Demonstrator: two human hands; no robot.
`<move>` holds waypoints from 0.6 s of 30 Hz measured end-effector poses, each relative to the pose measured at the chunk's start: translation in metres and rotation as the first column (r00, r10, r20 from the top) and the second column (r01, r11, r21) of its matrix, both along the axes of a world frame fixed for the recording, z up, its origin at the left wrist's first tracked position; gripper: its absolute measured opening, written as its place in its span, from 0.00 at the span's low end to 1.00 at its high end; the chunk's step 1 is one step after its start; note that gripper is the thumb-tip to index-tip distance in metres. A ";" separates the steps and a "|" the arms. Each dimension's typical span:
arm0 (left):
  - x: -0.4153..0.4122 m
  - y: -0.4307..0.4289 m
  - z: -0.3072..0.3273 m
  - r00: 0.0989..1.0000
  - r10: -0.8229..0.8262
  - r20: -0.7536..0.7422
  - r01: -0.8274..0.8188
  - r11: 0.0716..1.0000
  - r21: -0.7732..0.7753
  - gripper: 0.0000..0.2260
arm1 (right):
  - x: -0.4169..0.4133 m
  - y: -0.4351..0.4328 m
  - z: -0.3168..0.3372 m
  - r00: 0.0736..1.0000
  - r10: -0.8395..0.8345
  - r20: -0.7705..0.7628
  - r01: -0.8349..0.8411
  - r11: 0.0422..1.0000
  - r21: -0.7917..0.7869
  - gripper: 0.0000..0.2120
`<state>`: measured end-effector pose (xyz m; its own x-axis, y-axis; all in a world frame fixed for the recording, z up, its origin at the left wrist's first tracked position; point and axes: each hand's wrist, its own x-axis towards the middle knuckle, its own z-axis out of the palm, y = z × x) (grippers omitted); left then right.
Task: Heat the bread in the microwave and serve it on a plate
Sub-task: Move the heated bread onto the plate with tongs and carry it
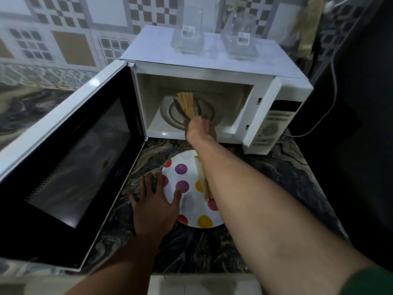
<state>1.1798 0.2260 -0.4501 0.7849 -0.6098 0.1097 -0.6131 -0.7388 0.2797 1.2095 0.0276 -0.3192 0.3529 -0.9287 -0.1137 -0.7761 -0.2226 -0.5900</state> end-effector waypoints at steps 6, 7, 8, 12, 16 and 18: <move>0.001 -0.001 0.002 1.000 0.004 -0.017 -0.003 1.000 0.017 0.38 | 0.020 -0.013 0.006 0.998 0.017 0.061 -0.020 0.998 0.054 0.17; 0.001 -0.001 0.002 1.000 0.005 -0.019 -0.005 1.000 0.024 0.38 | 0.020 -0.013 0.005 0.998 0.031 0.056 -0.034 0.998 0.052 0.16; 0.001 -0.001 0.003 1.000 0.006 -0.018 -0.005 1.000 0.030 0.39 | 0.019 -0.014 0.004 0.998 0.041 0.047 -0.042 0.998 0.041 0.16; 0.001 -0.001 0.004 1.000 0.001 -0.027 0.000 1.000 0.024 0.39 | 0.014 -0.015 0.001 0.999 0.044 0.010 -0.044 0.999 -0.003 0.15; 0.001 0.000 0.005 1.000 -0.005 -0.024 0.006 1.000 0.023 0.40 | 0.006 -0.014 0.003 0.999 0.048 -0.013 -0.048 0.999 -0.010 0.17; 0.001 0.000 0.005 1.000 0.001 -0.026 0.000 1.000 0.028 0.40 | 0.004 -0.012 0.005 1.000 0.030 -0.006 -0.030 1.000 0.005 0.18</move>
<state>1.1809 0.2256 -0.4447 0.7876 -0.6120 0.0721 -0.6055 -0.7469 0.2746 1.2136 0.0158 -0.3137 0.3795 -0.9173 -0.1209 -0.7730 -0.2425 -0.5863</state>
